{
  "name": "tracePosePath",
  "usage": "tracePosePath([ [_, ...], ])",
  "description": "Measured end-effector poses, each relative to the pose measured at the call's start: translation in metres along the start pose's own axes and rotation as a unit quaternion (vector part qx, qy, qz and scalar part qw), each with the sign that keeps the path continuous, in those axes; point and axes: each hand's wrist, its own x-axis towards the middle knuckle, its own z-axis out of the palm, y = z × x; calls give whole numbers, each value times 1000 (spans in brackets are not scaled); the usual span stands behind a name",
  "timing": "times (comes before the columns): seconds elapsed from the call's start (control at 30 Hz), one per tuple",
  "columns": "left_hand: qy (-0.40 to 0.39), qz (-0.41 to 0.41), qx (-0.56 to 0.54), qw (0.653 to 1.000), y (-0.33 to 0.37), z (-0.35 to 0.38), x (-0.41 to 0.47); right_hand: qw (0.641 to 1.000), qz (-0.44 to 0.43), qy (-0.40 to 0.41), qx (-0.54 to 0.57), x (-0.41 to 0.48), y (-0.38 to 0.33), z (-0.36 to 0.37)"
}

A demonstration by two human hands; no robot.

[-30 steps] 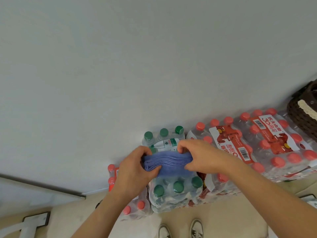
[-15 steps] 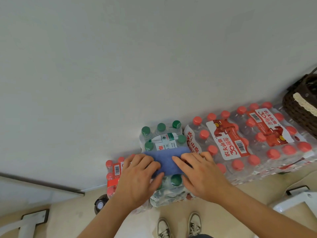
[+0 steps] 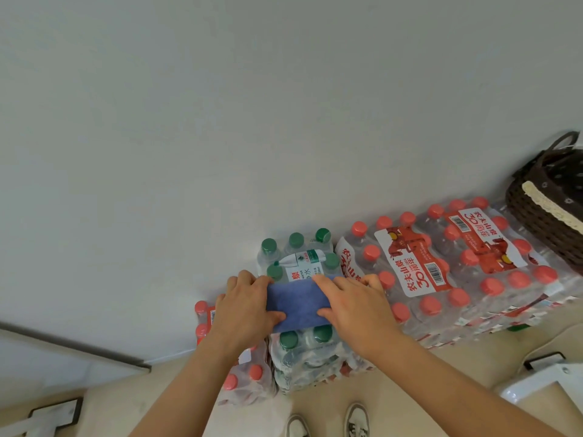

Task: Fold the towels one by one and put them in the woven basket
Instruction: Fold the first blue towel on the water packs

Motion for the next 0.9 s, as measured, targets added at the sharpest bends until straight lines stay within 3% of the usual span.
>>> tracePosePath([
  [0.13,2,20,-52,998,2,-6,-2,998,18,-52,13,3,-4,-12],
  [0.27,46,110,-117,986,12,-14,-17,997,45,-55,26,4,2,-30],
  [0.37,80,169,-149,971,34,-39,-26,990,15,-31,136,-3,11,-48],
  [0.53,106,247,-158,950,90,-85,-27,931,-27,26,362,-12,19,-108],
  [0.63,74,230,-279,929,118,-99,-25,864,28,57,500,-24,56,-131],
  [0.73,28,208,-427,879,151,-100,-21,817,68,75,568,-42,99,-144],
  [0.8,27,209,-456,865,183,-94,-16,818,75,61,567,-54,127,-151],
  [0.9,57,233,-383,892,245,-80,-10,863,69,35,499,-74,175,-163],
])
